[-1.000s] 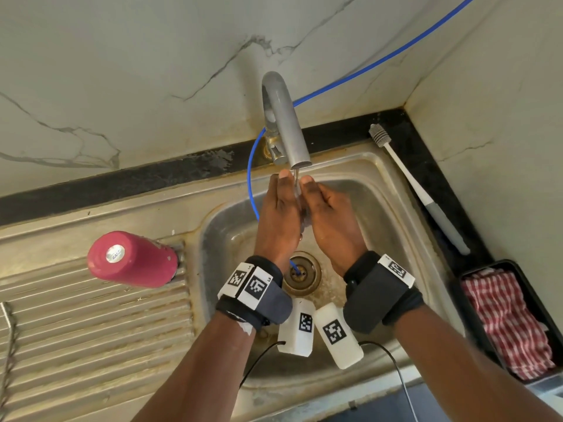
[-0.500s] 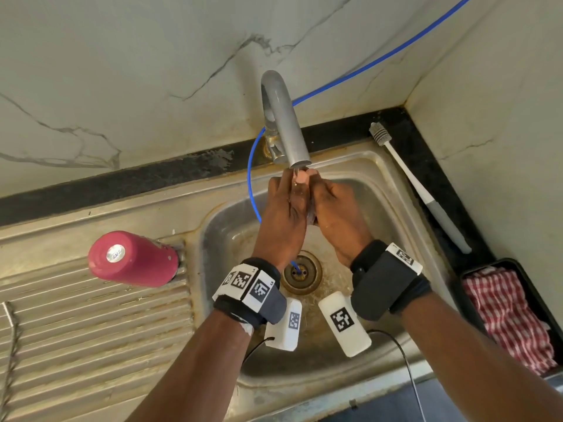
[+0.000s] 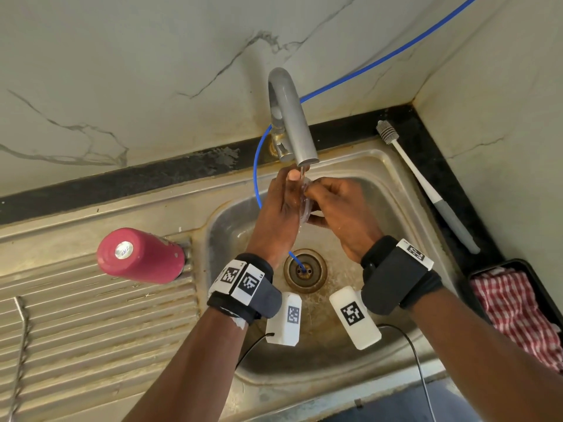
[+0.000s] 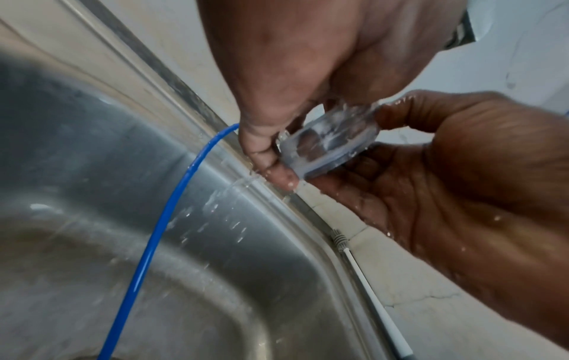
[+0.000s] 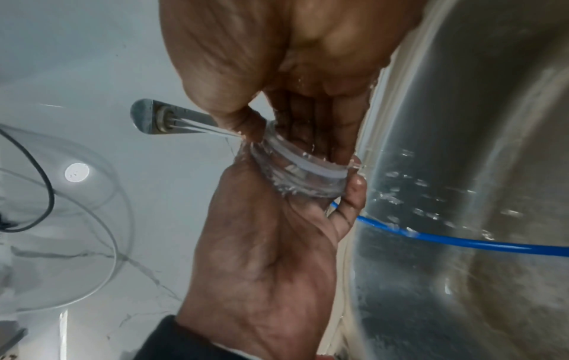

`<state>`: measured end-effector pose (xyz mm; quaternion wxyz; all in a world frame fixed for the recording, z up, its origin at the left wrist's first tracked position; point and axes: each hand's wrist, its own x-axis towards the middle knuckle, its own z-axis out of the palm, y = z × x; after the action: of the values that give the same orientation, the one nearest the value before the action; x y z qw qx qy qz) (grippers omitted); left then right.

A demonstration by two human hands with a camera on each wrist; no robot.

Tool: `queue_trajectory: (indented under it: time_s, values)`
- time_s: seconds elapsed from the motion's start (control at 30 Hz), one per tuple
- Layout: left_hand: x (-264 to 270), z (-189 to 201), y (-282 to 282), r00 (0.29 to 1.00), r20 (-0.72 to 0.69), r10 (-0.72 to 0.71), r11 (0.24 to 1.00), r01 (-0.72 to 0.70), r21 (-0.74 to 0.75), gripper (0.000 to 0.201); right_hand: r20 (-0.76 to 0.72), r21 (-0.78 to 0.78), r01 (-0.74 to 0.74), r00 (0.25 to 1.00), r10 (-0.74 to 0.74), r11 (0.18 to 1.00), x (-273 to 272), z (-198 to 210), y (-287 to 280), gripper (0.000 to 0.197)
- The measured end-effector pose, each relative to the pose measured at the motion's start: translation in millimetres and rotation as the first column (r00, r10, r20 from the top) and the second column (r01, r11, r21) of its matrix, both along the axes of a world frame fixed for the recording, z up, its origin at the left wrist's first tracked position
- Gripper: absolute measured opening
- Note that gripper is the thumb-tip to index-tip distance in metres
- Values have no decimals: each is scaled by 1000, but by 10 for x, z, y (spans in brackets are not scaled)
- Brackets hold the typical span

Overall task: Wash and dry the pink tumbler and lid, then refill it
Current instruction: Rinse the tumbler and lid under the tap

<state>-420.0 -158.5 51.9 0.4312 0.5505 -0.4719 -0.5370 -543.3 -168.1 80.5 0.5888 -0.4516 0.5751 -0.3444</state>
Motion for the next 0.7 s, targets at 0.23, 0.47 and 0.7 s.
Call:
queue_trajectory:
  time_s: [0.23, 0.47, 0.7]
  values:
    - [39, 41, 11, 999, -8, -44, 998, 44, 37, 42, 20, 18, 87, 996, -87, 996, 16, 31, -50, 30]
    - [25, 146, 5, 994, 10, 112, 957, -111, 269, 48, -138, -144, -120, 985, 100, 982, 49, 13, 24, 38]
    - [-40, 117, 16, 994, 41, 105, 984, -109, 138, 45, -142, -178, -70, 989, 44, 982, 59, 0, 17, 41]
